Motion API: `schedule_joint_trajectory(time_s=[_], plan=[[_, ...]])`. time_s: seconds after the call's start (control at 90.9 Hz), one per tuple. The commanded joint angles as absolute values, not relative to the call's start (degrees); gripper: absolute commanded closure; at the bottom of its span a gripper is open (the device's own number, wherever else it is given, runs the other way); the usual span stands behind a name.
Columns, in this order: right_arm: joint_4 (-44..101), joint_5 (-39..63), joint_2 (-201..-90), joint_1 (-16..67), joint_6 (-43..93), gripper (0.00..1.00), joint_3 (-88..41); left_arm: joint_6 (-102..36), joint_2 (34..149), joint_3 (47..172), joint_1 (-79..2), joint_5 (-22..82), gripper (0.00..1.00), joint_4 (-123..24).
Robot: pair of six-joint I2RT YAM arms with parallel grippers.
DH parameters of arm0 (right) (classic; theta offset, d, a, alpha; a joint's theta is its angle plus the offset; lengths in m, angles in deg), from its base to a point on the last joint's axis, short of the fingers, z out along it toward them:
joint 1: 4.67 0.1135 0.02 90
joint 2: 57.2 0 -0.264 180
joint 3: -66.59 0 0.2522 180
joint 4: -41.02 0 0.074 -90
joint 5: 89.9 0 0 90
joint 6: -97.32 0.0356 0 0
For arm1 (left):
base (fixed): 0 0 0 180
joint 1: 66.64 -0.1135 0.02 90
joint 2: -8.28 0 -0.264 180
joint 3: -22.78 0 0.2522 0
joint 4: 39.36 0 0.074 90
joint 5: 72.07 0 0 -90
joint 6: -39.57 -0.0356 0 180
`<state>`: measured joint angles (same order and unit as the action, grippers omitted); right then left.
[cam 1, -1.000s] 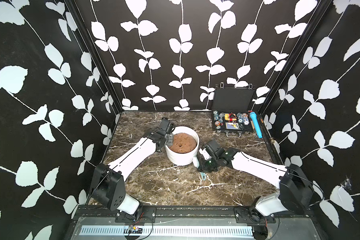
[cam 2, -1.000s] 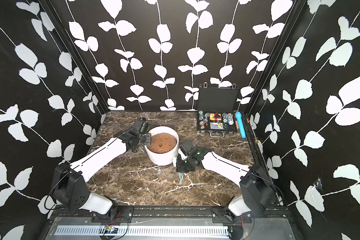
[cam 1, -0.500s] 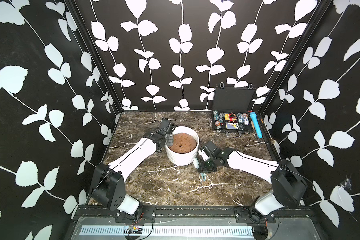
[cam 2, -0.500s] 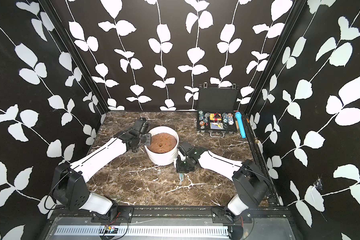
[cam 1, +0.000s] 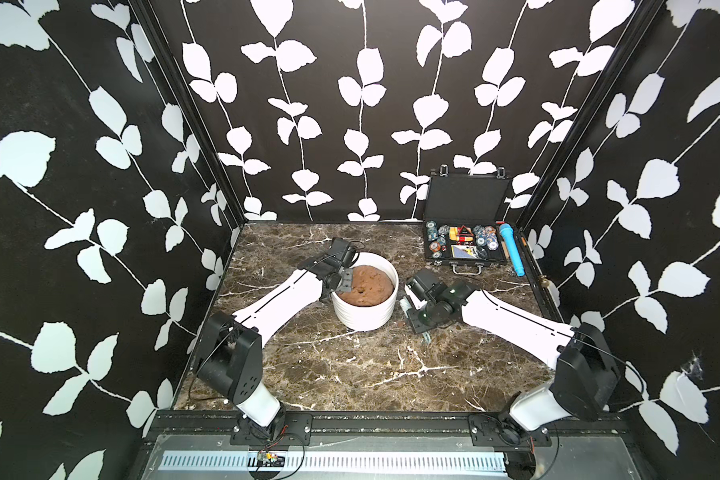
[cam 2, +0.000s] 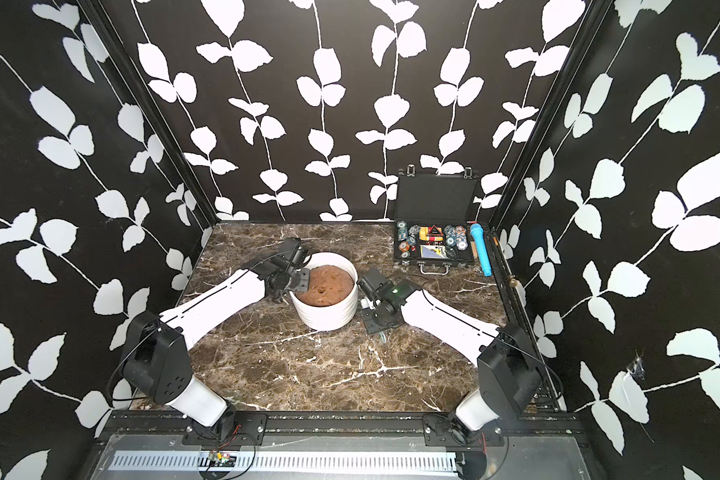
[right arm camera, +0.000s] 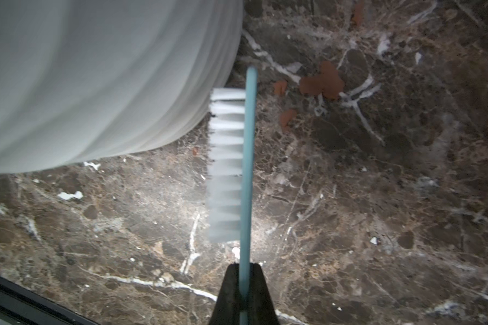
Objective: Scrub the dried mud off the ceramic pot
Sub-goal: Rotate the pot at the center of the board.
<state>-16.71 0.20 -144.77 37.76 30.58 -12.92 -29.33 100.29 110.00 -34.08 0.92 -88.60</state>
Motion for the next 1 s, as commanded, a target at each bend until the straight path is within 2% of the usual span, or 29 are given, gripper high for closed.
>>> schedule_joint_trajectory(time_s=[0.0, 0.077, 0.176, 0.253, 0.341, 0.561, 0.693, 0.803, 0.99], plan=[[-19.1, -2.7, -142.6, 36.3, 26.4, 1.0, -13.5, -31.1, 100.1, 115.0, -33.4, 0.4, 0.48, -92.2], [-18.6, -1.9, -141.9, 35.3, 26.1, 1.0, -13.1, -31.3, 99.2, 117.1, -33.4, -0.1, 0.46, -93.9], [-17.9, -0.7, -140.9, 34.2, 25.7, 1.0, -12.3, -30.2, 97.3, 119.7, -33.3, -1.1, 0.36, -97.2], [-17.3, 0.4, -140.2, 33.3, 25.7, 1.0, -11.5, -27.1, 95.5, 121.0, -33.0, -3.2, 0.35, -100.4], [-16.9, 1.4, -139.5, 32.4, 25.5, 1.0, -10.8, -20.4, 93.0, 121.9, -31.7, -4.8, 0.28, -105.0], [-16.2, 3.8, -137.5, 29.3, 23.6, 1.0, -10.1, 11.0, 93.1, 124.1, -19.9, -12.6, 0.27, -124.5], [-15.4, 6.5, -137.0, 27.6, 22.1, 1.0, -10.3, 25.0, 93.4, 121.0, -15.0, -9.7, 0.27, -120.9], [-15.0, 8.1, -136.2, 26.7, 21.2, 1.0, -10.2, 33.5, 97.4, 122.9, -13.2, -8.8, 0.3, -122.4], [-13.6, 10.7, -134.8, 25.3, 20.8, 1.0, -8.5, 38.2, 102.0, 125.3, -11.1, -8.0, 0.37, -124.3]])
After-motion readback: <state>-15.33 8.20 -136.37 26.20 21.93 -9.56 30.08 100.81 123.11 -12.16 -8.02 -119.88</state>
